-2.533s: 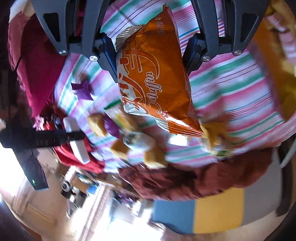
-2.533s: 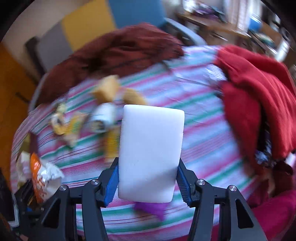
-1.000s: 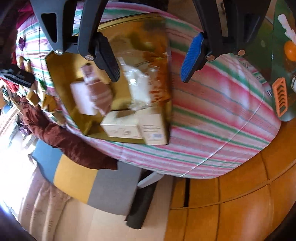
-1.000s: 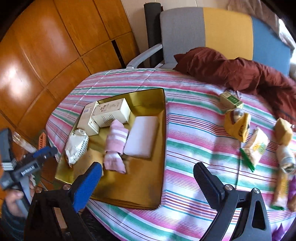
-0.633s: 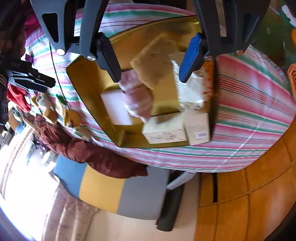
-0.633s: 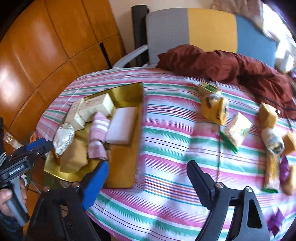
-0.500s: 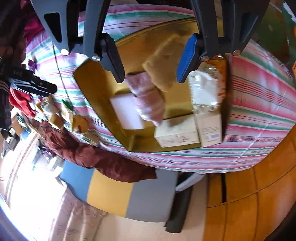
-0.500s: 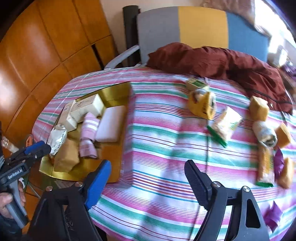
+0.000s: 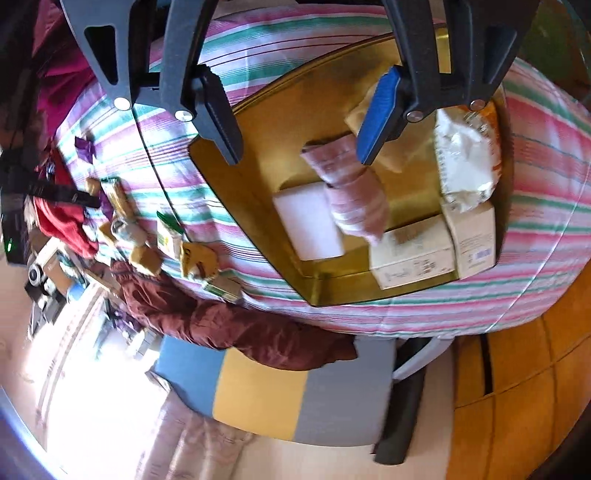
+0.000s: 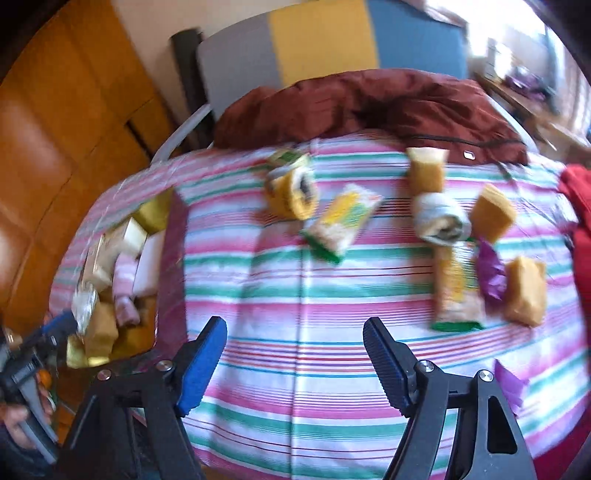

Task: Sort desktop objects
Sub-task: 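Move both tools back toward the remaining items on the cloth, then grasp the WEIDAN wafer bar with the left tool while the right tool approaches the purple candy packet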

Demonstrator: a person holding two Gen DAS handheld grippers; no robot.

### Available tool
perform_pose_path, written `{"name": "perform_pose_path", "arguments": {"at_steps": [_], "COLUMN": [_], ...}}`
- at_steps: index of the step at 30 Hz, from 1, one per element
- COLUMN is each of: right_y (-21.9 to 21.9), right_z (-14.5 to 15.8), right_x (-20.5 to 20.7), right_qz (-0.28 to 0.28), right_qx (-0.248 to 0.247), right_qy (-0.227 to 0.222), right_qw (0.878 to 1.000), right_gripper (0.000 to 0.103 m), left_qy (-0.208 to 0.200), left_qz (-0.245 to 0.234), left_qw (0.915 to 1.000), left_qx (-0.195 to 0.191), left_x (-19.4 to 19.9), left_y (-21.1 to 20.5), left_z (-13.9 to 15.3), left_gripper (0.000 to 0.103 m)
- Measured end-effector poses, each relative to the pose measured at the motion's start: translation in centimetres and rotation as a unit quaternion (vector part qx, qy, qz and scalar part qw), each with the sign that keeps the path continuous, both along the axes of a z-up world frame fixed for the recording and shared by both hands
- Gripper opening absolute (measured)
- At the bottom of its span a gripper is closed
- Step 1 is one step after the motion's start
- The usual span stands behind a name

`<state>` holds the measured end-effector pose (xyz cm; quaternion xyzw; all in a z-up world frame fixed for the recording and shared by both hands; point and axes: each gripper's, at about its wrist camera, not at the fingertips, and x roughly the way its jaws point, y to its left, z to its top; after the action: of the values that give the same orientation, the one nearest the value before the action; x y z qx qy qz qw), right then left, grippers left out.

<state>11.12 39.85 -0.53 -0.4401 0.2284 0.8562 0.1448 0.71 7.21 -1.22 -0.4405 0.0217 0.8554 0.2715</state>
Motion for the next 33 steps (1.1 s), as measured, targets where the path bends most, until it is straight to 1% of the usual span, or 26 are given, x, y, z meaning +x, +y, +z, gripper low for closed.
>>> {"name": "perform_pose_path", "arguments": {"at_steps": [3,7,10,16,22,26,28,31,33], "right_y": [2.2,4.6,6.6,10.1,10.7,10.9,10.8,10.7,10.4], "right_z": [1.0,1.5,0.9,-1.1,-3.2,-5.1,-5.4,-6.5,-7.2], "right_x": [1.5,3.3,5.2,9.2,9.3,8.2,7.6,6.8,6.2], "right_qz": [-0.033,-0.048,-0.059,-0.083,-0.063,-0.048,-0.035,-0.014,0.013], "right_qx": [0.002,0.005,0.005,-0.016,-0.026,-0.036,-0.026,-0.016,-0.010], "right_qy": [-0.006,-0.034,-0.073,-0.132,-0.187,-0.237,-0.254,-0.292,-0.319], "right_qw": [0.999,0.998,0.996,0.988,0.980,0.970,0.966,0.956,0.948], "right_gripper": [0.077,0.077,0.077,0.079,0.081,0.082,0.082,0.082,0.082], "left_qy": [-0.004,-0.006,-0.009,-0.018,-0.026,-0.023,-0.022,-0.024,-0.025], "left_qz": [-0.029,-0.060,-0.083,-0.117,-0.138,-0.149,-0.155,-0.165,-0.172], "left_qw": [0.9996,0.9982,0.9965,0.9929,0.9900,0.9883,0.9874,0.9858,0.9847], "left_qx": [0.002,-0.001,-0.003,-0.011,-0.019,-0.018,-0.018,-0.018,-0.019], "left_x": [0.2,0.7,1.1,1.9,2.3,2.4,2.4,2.5,2.6], "left_y": [1.8,4.0,5.7,8.0,9.5,10.3,10.7,11.5,12.0], "left_z": [0.1,0.1,0.0,-0.7,-1.2,-0.8,-0.8,-0.8,-0.9], "left_gripper": [0.065,0.065,0.065,0.065,0.065,0.065,0.065,0.065,0.065]}}
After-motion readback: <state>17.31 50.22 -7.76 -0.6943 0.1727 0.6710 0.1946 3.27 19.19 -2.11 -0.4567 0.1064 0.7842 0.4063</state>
